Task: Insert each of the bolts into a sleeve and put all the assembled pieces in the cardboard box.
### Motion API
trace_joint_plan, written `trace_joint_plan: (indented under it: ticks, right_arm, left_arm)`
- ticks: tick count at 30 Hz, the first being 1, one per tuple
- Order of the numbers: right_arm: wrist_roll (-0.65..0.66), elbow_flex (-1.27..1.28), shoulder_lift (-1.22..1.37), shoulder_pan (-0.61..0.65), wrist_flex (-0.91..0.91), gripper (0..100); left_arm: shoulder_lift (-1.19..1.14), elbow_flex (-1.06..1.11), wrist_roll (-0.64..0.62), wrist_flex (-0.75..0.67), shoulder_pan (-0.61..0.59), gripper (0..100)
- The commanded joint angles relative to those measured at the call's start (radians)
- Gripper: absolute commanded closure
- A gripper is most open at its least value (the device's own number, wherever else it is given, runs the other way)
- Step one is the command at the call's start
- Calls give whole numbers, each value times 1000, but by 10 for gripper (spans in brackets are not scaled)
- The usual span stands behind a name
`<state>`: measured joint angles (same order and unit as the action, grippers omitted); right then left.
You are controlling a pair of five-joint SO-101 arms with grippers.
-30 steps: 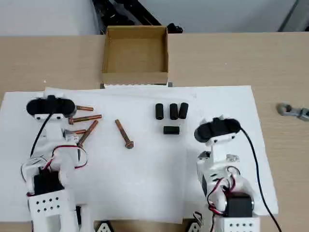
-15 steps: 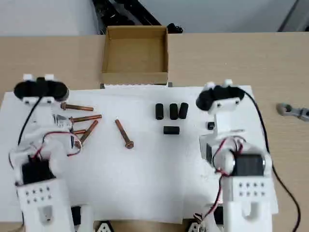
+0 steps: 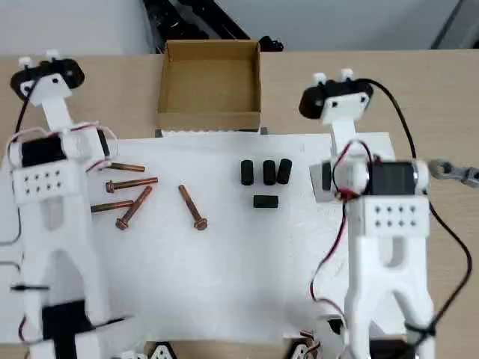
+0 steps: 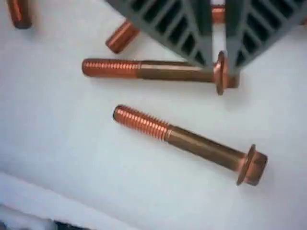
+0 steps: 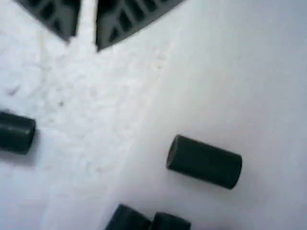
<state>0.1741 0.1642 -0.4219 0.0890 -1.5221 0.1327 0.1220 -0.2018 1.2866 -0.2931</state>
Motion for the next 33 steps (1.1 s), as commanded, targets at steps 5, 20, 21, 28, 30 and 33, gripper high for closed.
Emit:
trace_joint_plan:
  ticks: [5,20,21,28,30,33]
  right_arm:
    - [5,-275,240,96,-128,937]
    - [68,-433,467,214,-160,934]
    - [69,-433,469,220,-160,934]
    - [69,-431,475,232,-159,934]
    - [77,-430,476,232,-159,934]
    - [89,-430,476,229,-159,934]
  left_arm:
    - [-259,-282,-219,114,-2,995]
    - [-577,-564,-615,315,3,916]
    - [-578,-564,-615,316,2,912]
    - [-598,-550,-695,308,-25,816]
    - [-615,-550,-706,284,-25,815]
    - [-655,-552,-707,242,-20,815]
